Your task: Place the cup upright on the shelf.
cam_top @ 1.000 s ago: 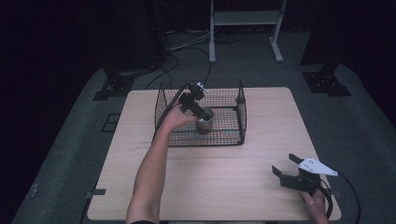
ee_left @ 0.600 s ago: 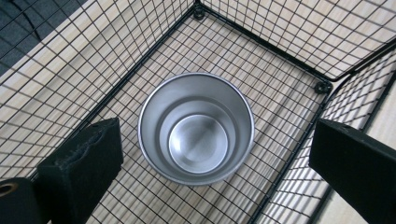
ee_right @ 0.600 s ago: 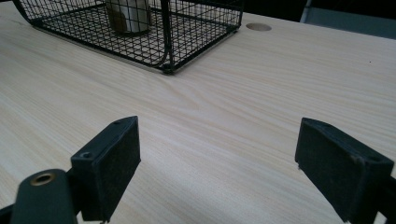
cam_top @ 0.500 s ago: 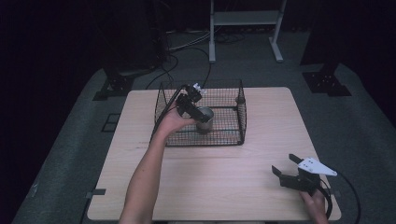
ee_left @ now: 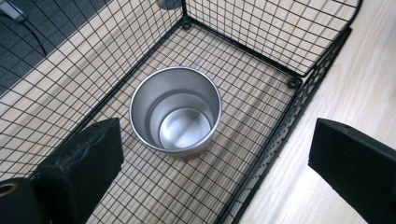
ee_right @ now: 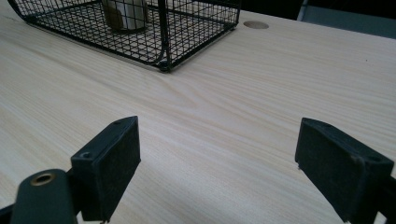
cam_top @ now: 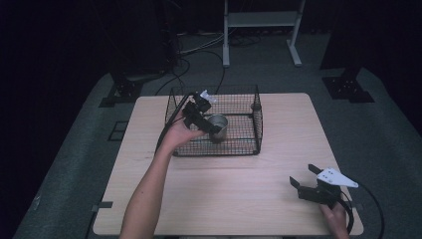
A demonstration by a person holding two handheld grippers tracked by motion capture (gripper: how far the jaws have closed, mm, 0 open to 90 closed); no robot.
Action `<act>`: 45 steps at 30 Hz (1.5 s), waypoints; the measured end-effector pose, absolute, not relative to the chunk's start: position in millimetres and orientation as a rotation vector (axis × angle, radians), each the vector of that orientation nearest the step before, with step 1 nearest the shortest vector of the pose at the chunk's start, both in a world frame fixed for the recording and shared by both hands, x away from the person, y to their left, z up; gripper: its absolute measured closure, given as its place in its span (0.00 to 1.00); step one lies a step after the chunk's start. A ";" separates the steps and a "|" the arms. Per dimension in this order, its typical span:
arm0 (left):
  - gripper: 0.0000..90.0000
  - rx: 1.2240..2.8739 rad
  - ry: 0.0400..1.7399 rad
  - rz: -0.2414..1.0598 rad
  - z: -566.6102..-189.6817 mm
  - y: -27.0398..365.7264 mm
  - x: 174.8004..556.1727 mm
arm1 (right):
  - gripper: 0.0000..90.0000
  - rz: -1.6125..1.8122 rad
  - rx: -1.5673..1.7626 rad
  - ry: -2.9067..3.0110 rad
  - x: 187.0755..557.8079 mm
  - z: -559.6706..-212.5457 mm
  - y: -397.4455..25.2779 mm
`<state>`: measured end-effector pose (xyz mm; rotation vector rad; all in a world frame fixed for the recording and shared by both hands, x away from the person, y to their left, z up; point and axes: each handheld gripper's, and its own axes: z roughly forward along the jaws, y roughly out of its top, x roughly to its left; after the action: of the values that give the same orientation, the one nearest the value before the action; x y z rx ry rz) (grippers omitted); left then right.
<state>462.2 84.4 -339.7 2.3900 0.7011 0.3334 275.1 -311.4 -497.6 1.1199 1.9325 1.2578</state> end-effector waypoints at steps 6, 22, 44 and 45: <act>0.02 2.378 0.689 0.352 -335.2 91.5 452.0 | 0.15 1.254 1.115 1.935 275.1 -497.6 -311.1; 0.02 2.344 0.667 0.337 -335.5 107.5 430.4 | 0.15 1.247 1.110 1.937 274.9 -497.6 -310.5; 0.03 2.252 0.600 0.347 -345.0 124.5 388.2 | 0.15 1.241 1.109 1.935 274.8 -497.7 -309.7; 0.03 2.250 0.598 0.346 -346.0 125.2 386.2 | 0.15 1.241 1.112 1.934 274.8 -497.7 -309.6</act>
<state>386.2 125.2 -346.0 2.2502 0.5983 0.3464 274.8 -309.6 -497.7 1.1115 1.9337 1.2410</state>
